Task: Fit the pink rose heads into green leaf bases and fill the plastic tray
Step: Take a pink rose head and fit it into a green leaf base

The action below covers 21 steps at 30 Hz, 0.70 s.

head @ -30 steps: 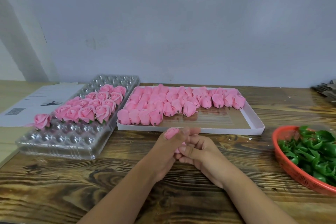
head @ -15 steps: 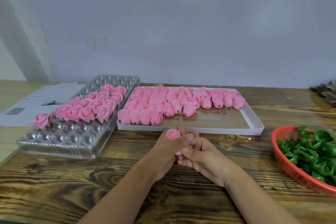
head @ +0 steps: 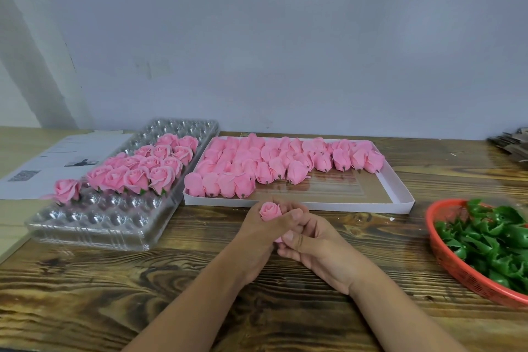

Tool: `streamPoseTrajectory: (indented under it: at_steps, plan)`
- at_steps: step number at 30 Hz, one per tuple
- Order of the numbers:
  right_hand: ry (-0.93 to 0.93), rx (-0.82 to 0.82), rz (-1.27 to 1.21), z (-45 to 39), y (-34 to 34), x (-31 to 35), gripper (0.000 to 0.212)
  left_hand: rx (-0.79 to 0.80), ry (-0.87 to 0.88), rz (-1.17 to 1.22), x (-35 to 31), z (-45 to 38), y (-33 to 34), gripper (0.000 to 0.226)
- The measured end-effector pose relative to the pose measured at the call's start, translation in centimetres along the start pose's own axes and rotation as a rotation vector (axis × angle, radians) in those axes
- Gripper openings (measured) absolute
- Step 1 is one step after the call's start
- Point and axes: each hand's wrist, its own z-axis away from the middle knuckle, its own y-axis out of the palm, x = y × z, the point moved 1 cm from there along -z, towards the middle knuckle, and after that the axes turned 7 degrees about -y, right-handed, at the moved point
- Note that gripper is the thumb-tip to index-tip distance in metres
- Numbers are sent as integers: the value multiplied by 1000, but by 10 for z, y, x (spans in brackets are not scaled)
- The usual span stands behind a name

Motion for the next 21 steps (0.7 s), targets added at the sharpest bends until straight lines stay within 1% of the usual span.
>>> streamPoseTrajectory:
  at_steps: [2, 4, 6, 8, 10, 12, 14, 15, 16, 17, 18, 20, 21]
  plan:
    - [-12, -2, 2, 0, 0, 0, 24, -19, 13, 5, 1, -1, 0, 37]
    - [-16, -10, 16, -1, 0, 0, 25, -31, 23, 2, 1, -1, 0, 40]
    - [-10, -15, 30, -1, 0, 0, 23, -34, 12, -2, 1, -1, 0, 33]
    - [2, 3, 20, -1, -1, 0, 20, -6, -12, -21, 0, -1, 0, 19]
    - [31, 21, 4, -2, -3, -1, 22, 23, -40, -46, -1, 1, 0, 14]
    - [70, 10, -17, -2, -6, -4, 23, 21, -58, -66, 0, 1, 0, 21]
    - [92, -18, -39, -2, -7, -6, 20, -18, -75, -49, 2, 1, 0, 37]
    - [87, -39, -28, -3, -7, -7, 17, -48, -84, -31, 3, -1, 0, 42]
    - [65, -69, 21, -4, -6, -9, 15, -92, -92, -6, 3, -2, 1, 40]
    - [22, -116, 133, -5, -4, -11, 14, -147, -103, 27, 4, -3, 1, 35]
    - [-33, -183, 300, -6, -3, -14, 12, -191, -115, 67, 4, -5, 2, 31]
    - [-145, -307, 654, -6, 0, -22, 22, -251, -133, 130, 6, -8, 3, 33]
    - [-193, -332, 758, -5, 2, -25, 28, -266, -140, 146, 6, -8, 3, 32]
